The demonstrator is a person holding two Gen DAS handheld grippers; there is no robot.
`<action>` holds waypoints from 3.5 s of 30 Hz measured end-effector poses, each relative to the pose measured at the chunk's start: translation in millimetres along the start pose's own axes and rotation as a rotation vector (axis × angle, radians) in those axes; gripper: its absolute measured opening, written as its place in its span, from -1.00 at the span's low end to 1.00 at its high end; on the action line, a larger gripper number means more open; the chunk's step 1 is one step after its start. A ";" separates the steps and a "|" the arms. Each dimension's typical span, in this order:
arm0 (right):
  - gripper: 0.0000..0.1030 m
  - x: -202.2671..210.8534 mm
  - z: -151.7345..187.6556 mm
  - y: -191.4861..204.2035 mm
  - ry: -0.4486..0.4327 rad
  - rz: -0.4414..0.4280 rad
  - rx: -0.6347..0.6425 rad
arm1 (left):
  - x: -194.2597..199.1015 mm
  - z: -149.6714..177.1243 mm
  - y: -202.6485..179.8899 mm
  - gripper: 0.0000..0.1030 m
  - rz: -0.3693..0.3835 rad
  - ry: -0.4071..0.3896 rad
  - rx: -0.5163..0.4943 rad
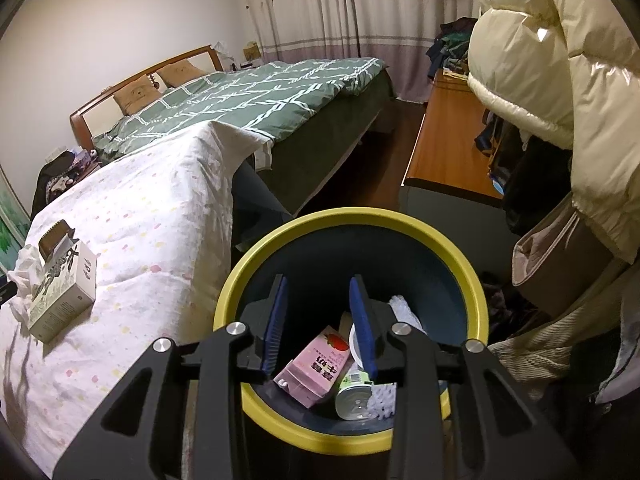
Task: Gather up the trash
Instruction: 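Pinch the white towel with the left tool and lift it, then carry the towel to the yellow bin and release it with the left tool, then bring both tools back over the table toward the green-patterned box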
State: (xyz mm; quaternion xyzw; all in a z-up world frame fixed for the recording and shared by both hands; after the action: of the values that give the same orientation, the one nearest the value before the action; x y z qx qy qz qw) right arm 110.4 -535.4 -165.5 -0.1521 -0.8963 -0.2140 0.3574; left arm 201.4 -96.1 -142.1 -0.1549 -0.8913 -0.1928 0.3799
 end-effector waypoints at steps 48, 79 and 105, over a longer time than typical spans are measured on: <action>-0.40 75.3 24.3 -37.3 -0.094 -0.006 -0.040 | 121.2 -140.1 -180.1 -0.82 0.306 -0.292 -0.375; -0.29 105.9 49.3 -87.6 -0.106 0.041 -0.105 | -5.7 -161.1 -361.8 0.24 0.455 -0.058 -0.491; -0.10 74.2 46.0 98.9 -0.014 -0.175 0.181 | 143.5 -11.8 -12.2 0.89 0.053 -0.241 0.069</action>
State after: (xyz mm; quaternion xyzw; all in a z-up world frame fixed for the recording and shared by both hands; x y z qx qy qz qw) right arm 74.2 -418.6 -116.0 -0.0420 -0.9242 -0.1616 0.3434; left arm 108.4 -93.6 -31.5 -0.1872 -0.9322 -0.1320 0.2802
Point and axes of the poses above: each gripper's, at about its wrist camera, not at the fingertips, and x roughly against the way its jaws point, y to its left, z to its underside, the point moved 2 cm from there along -x, roughly the way its jaws point, and after that the axes turned 13 degrees about -x, right-handed, at the moved point
